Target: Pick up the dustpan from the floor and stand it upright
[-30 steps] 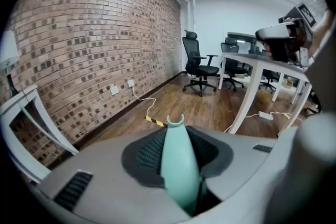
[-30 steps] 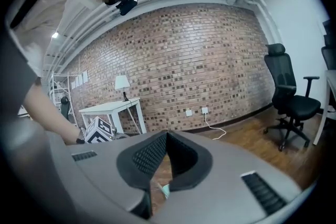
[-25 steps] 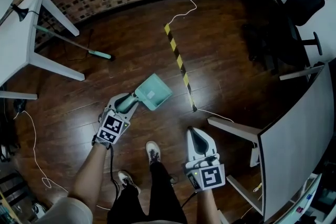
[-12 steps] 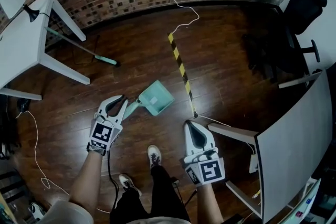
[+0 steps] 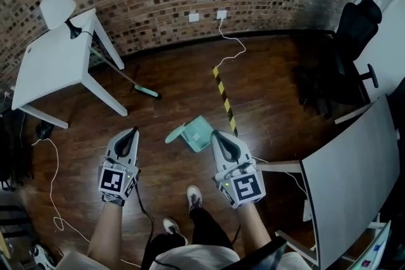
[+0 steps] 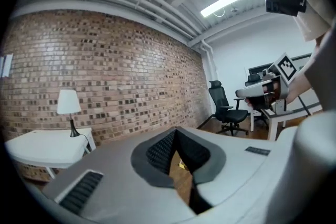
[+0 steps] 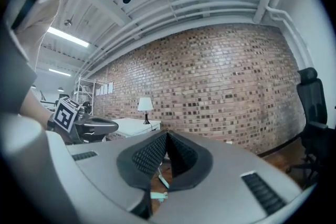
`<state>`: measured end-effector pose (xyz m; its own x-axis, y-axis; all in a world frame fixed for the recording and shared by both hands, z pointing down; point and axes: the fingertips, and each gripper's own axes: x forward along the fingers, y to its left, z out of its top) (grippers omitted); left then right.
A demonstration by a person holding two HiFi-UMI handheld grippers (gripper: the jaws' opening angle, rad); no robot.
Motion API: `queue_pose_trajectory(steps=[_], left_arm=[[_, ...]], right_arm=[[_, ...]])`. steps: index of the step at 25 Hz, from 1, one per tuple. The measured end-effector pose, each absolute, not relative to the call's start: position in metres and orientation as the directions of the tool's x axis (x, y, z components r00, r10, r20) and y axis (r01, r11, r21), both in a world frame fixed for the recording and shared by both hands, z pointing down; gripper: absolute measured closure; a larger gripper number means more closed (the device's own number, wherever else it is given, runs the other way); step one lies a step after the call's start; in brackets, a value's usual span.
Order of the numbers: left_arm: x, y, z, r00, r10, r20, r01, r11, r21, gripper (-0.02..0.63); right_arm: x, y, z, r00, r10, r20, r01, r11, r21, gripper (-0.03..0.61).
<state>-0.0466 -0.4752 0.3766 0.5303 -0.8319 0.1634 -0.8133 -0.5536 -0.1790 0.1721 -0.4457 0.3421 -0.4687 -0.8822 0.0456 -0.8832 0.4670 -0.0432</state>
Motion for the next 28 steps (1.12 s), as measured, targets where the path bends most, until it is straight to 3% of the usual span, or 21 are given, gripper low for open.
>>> queue_pose_trajectory(steps=[9,20,28], left_arm=[[-0.138,-0.331,0.286,0.451,-0.891,0.051,-0.856,-0.447,-0.260,0.612],[-0.187,-0.180,0.245,0.436,-0.900,-0.017,-0.880,-0.422,-0.219,0.612],[-0.155,-0.091,0.228,0.443,-0.895,-0.051,-0.871,-0.416,-0.260,0.612]], right_arm=[[0.130,-0.338,0.247,-0.495,-0.867,-0.059,-0.867,0.497,-0.033,0.588],[0.085,-0.183,0.179,-0.494,-0.862,-0.114,-0.869,0.495,0.024,0.588],[0.106,-0.092,0.167,-0.481,-0.868,-0.125,-0.876,0.480,0.043,0.588]])
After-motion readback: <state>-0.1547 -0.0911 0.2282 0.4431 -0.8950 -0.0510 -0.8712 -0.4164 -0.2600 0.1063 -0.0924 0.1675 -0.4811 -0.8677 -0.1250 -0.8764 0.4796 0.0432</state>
